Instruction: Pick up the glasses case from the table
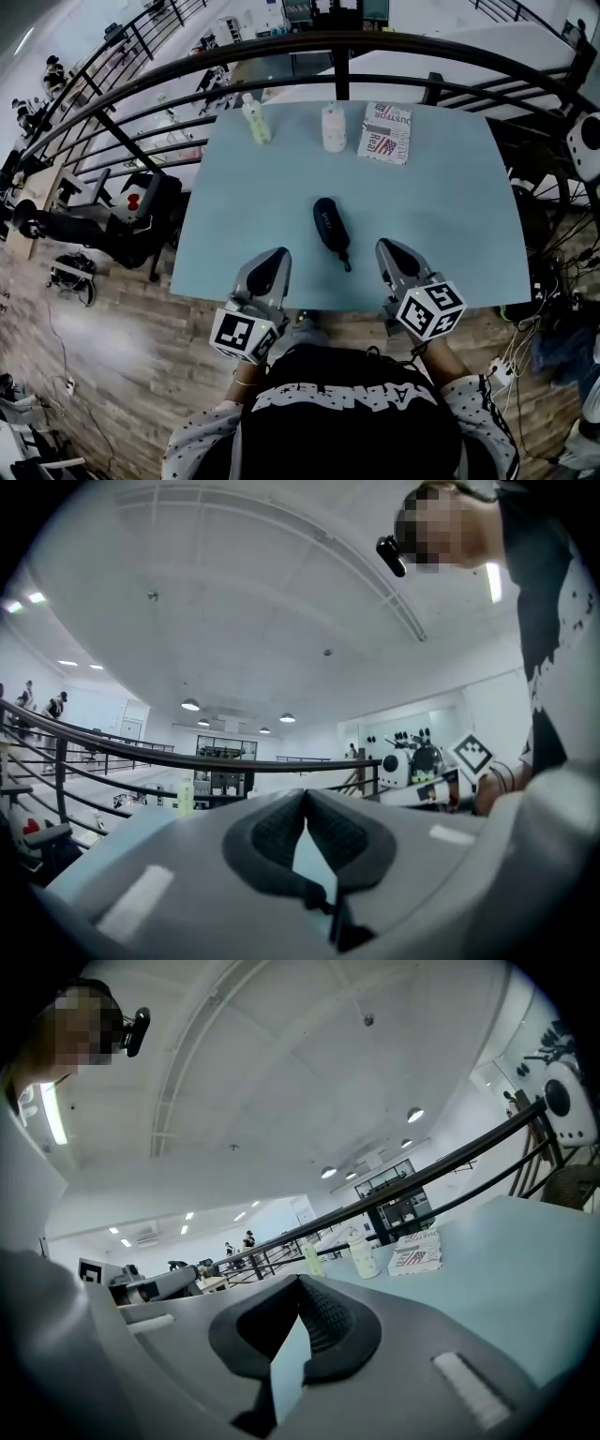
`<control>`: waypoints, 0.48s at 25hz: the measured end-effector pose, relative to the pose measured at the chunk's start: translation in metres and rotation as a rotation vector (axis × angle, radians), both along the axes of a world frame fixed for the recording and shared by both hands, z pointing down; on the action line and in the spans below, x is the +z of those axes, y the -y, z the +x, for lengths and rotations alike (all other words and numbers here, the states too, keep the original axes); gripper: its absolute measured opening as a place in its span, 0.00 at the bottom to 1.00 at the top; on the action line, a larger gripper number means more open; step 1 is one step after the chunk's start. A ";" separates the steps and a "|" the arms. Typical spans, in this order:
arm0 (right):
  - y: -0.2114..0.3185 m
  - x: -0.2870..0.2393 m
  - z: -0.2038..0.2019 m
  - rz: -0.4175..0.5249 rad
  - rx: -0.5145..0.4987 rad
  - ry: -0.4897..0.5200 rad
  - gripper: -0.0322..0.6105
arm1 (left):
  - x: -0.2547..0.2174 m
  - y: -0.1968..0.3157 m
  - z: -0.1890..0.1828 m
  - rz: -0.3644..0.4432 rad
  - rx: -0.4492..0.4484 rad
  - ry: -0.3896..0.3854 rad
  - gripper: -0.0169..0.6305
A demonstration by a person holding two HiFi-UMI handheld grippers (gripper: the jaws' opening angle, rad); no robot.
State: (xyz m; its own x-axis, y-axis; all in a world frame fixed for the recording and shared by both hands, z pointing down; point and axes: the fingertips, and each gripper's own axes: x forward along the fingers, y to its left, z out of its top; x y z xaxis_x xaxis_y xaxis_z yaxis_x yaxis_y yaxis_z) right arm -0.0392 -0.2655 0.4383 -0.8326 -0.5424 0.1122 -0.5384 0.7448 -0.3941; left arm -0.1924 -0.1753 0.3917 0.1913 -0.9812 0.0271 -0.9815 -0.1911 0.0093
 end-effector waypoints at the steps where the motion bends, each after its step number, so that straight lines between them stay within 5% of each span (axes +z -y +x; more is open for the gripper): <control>1: 0.004 0.000 -0.004 -0.002 0.010 -0.003 0.06 | 0.000 0.006 -0.005 -0.002 0.008 -0.003 0.03; 12: 0.042 0.014 -0.051 -0.030 0.082 -0.080 0.07 | 0.006 0.055 -0.062 -0.024 0.067 -0.016 0.03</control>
